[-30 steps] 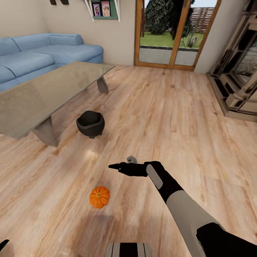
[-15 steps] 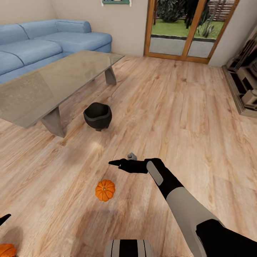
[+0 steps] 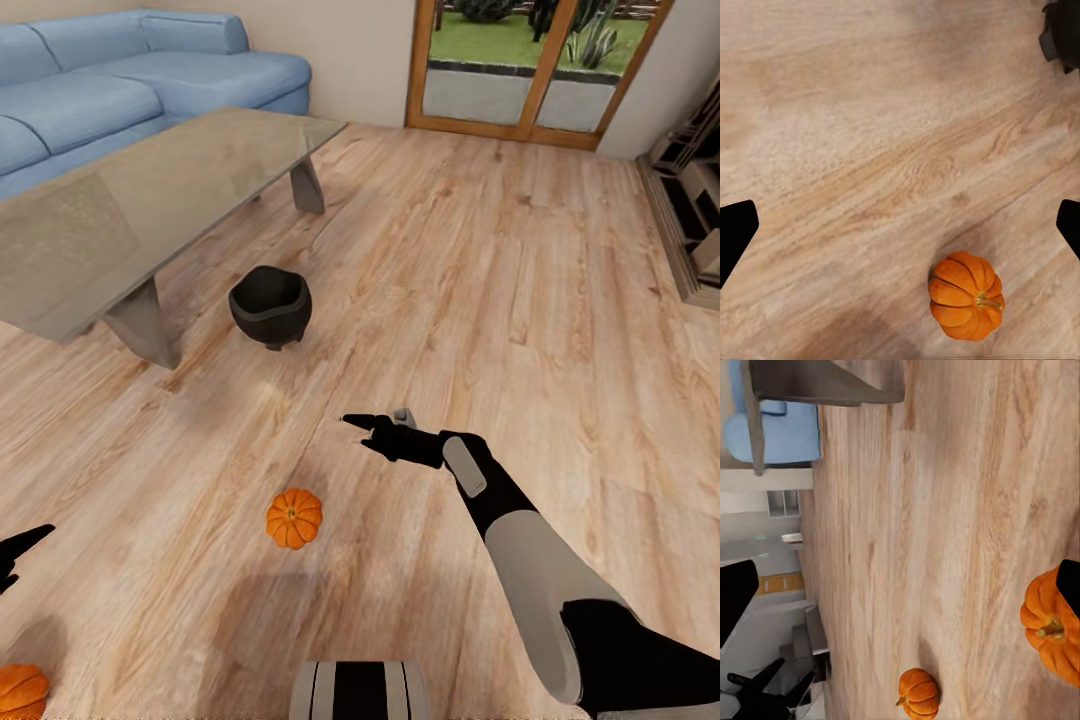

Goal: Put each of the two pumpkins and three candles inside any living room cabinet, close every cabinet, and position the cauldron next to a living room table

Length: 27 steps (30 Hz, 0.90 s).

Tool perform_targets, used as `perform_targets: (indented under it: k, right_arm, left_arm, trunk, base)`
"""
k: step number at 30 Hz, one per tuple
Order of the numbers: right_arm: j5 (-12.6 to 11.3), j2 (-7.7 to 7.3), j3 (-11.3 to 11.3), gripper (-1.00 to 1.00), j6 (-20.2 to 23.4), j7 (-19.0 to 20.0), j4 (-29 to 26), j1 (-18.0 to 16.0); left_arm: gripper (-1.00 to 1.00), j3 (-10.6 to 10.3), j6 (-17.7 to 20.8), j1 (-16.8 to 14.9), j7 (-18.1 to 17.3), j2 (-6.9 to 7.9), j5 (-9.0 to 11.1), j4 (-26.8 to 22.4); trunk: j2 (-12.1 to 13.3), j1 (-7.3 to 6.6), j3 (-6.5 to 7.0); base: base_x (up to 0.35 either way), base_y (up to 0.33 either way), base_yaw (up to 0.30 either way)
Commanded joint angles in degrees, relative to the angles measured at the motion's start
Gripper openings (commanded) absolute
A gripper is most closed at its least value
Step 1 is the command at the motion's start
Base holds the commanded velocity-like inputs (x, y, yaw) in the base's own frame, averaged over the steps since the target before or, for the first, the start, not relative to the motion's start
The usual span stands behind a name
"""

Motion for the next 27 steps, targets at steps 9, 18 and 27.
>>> perform_targets:
  k: [9, 18, 27]
  right_arm:
    - [0.2, -0.43, -2.4, 1.0, -0.8, 3.3, 2.3, -2.2]
    - [3.2, -2.81, -2.3, 1.0, -1.0, 9.0, 2.2, -3.5]
    - [4.3, -3.34, 4.7, 1.0, -3.8, 9.7, 2.6, -3.7]
  left_arm:
    - [1.0, -2.6, 0.3, -2.2, -0.3, 0.39, -0.5, -0.1]
    - [1.0, -6.0, 0.3, -4.4, -0.3, 0.77, -0.4, 0.1]
    - [1.0, -9.2, 0.3, -6.8, -0.3, 0.74, -0.3, 0.6]
  trunk:
    - [-0.1, 0.22, -2.04]
    - [-0.3, 0.45, -4.03]
    - [-0.4, 0.68, -6.03]
  base:
    - [0.0, 0.0, 0.0]
    - [0.0, 0.0, 0.0]
    - [0.0, 0.0, 0.029]
